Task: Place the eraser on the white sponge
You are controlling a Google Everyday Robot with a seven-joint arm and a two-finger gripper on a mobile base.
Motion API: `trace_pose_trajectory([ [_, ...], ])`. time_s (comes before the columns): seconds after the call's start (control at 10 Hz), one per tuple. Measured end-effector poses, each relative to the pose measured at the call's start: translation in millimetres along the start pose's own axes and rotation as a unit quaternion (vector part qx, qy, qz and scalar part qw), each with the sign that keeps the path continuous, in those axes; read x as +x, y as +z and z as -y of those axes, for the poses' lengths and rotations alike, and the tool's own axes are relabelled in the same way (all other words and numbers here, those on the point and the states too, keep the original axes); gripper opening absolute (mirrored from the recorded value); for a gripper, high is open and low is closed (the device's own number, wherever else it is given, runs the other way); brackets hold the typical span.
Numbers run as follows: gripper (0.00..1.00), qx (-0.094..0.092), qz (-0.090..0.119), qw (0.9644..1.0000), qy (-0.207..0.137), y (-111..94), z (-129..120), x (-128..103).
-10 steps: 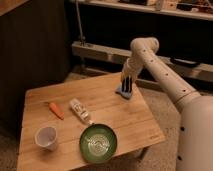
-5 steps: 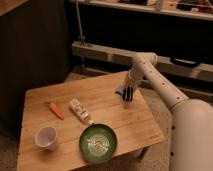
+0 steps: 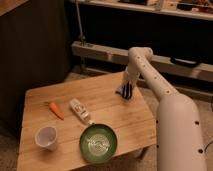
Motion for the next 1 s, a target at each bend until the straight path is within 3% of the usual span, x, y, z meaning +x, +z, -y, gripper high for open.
trace_pose_trajectory([
  [0.4, 0.1, 0.018, 0.017, 0.9997, 0.003, 8.6, -11.5, -7.2],
  [0.6, 0.1, 0.024, 0.019, 0.9994, -0.014, 11.1, -1.7, -7.6],
  [1.0, 0.1, 0.013, 0.039, 0.9981, -0.046, 27.8, 20.8, -7.7],
])
